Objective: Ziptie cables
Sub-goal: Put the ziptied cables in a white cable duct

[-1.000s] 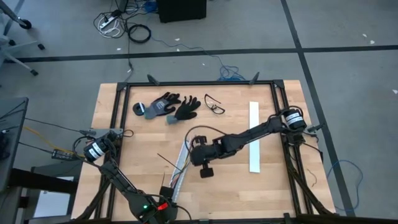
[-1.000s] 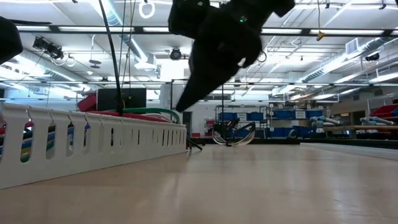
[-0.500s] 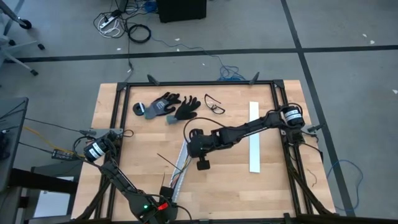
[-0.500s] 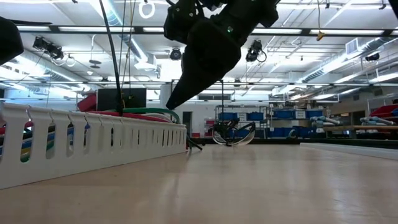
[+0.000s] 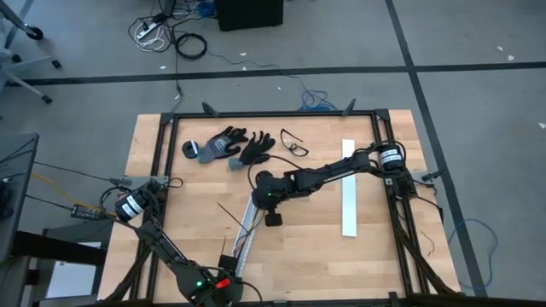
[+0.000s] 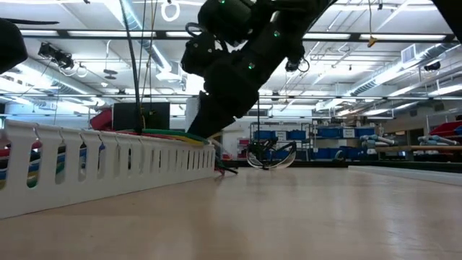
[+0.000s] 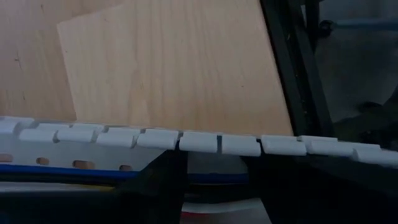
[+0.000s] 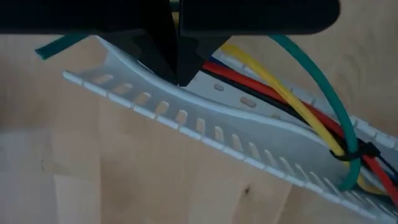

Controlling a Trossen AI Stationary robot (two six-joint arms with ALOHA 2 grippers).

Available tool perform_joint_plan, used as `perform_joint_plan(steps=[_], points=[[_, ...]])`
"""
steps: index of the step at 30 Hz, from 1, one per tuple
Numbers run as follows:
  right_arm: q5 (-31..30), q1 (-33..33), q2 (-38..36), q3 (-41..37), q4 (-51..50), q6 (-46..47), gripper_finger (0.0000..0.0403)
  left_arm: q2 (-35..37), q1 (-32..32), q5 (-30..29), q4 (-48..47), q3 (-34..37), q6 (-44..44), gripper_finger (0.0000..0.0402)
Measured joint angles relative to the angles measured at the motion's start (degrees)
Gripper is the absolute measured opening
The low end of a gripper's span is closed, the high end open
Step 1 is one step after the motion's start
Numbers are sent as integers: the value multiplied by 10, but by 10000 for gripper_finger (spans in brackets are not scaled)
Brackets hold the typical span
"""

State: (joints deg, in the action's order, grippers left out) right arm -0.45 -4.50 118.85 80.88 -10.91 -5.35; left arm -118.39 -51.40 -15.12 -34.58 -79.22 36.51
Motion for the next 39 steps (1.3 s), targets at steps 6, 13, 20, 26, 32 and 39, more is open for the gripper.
perform_joint_plan(steps=[6,13,20,26,32,39], points=[[3,20,-15,9,-50,-27,0,0,1,-3,-39,-8,-2,157],[41,47,-20,16,-149,-1,0,-3,0,-51,-169,-44,-52,157],[84,1,-18,13,-183,25,0,-4,0,-78,-303,-52,-94,157],[98,-43,-40,28,-194,63,0,-3,0,-83,-300,-53,-125,157],[-6,-110,-78,48,-257,72,0,-3,4,-138,-320,-53,-161,156],[-83,-133,-144,50,-266,83,0,-2,12,-164,-335,-70,-179,156]])
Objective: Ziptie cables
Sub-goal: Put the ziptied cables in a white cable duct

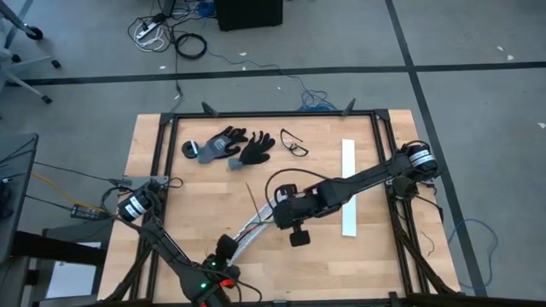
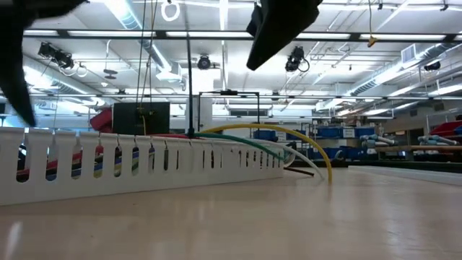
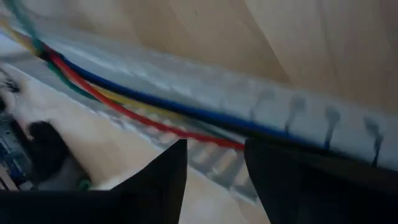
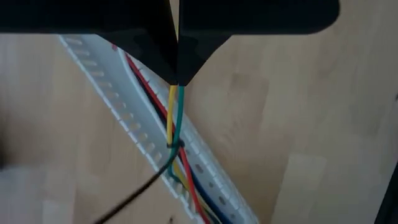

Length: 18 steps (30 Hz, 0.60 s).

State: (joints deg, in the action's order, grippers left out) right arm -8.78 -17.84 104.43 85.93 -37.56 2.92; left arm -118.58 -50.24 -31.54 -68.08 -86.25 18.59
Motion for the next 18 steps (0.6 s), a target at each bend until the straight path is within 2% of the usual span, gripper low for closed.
perform_joint_plan(steps=[4,9,13,15,18], points=[[14,-3,3,-3,4,8,0,0,-3,-63,-32,-47,41,156],[26,-14,31,-61,114,20,0,2,-19,-131,-88,-111,117,156],[22,-25,51,-88,190,32,0,27,-45,-199,-156,-119,240,156],[18,-32,66,-99,193,43,0,49,-59,-230,-182,-112,317,156],[-19,-37,77,-123,193,53,0,70,-76,-265,-200,-109,393,156]])
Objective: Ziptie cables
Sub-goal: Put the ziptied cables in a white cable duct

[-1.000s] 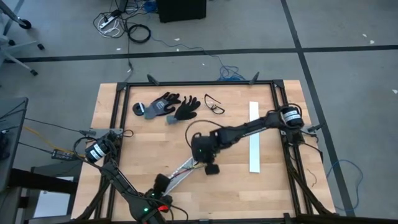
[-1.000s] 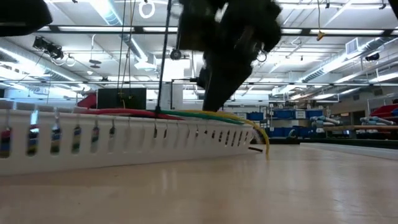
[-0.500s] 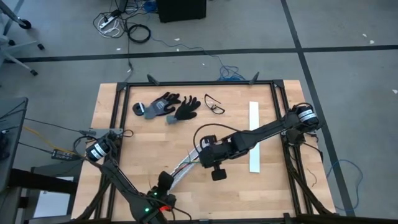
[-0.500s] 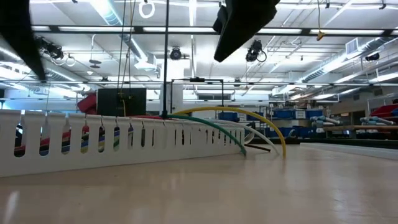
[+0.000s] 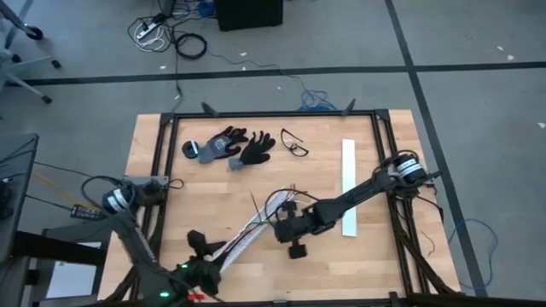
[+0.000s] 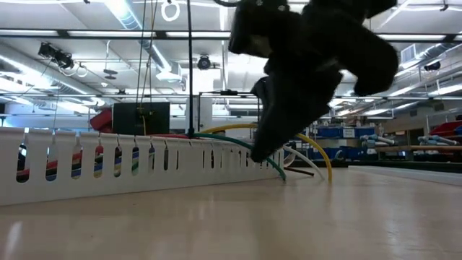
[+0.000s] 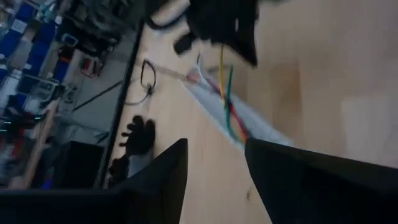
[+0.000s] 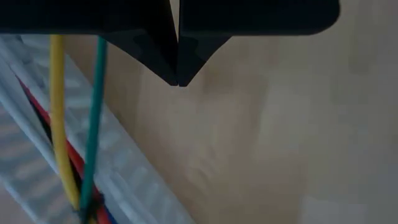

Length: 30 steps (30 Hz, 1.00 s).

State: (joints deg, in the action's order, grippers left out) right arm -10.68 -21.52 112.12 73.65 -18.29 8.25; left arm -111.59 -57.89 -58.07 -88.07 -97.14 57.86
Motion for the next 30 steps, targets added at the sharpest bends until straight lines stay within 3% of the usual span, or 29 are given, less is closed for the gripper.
perform_joint_plan(steps=[2,5,15,30], points=[[-6,2,4,-12,26,18,0,9,-8,-23,1,0,22,156],[-75,0,12,-29,24,35,0,13,-12,-52,2,0,38,156],[-249,-14,12,-54,6,71,0,13,-13,-58,-5,0,39,156],[-332,-2,-11,-54,-16,58,0,13,-13,-57,1,0,41,156]])
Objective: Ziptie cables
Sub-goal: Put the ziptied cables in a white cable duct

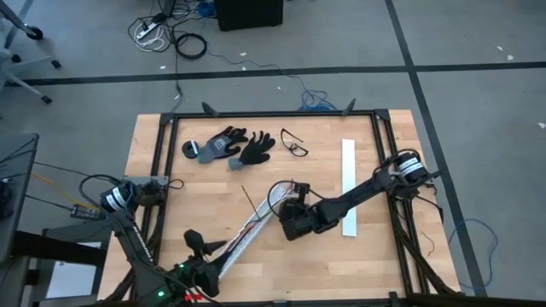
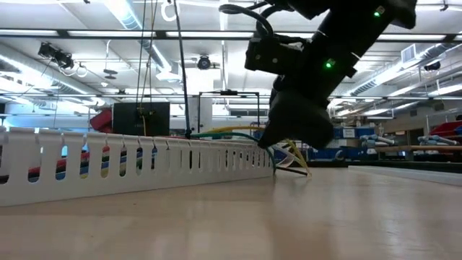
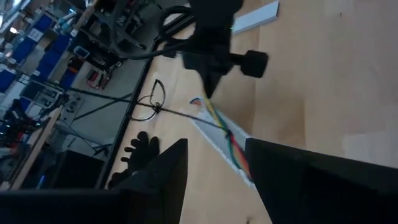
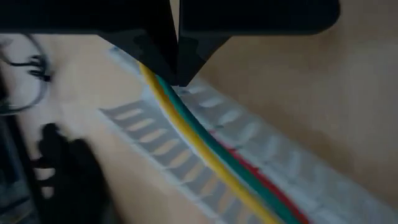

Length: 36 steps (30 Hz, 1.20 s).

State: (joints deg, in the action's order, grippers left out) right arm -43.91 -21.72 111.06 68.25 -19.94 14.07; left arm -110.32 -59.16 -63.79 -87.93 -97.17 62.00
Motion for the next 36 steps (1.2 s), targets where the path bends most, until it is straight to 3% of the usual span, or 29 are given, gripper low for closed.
perform_joint_plan(steps=[9,15,19,25,36], points=[[2,32,-17,1,7,-50,0,0,2,3,124,25,-1,156],[18,44,-17,1,21,-66,0,-1,45,80,297,134,-13,156],[33,43,-17,1,27,-67,0,-1,70,130,360,204,-15,156],[36,41,-17,1,28,-68,0,-1,91,159,418,271,-16,156],[62,26,-17,12,43,-77,0,-1,108,158,464,278,-116,134]])
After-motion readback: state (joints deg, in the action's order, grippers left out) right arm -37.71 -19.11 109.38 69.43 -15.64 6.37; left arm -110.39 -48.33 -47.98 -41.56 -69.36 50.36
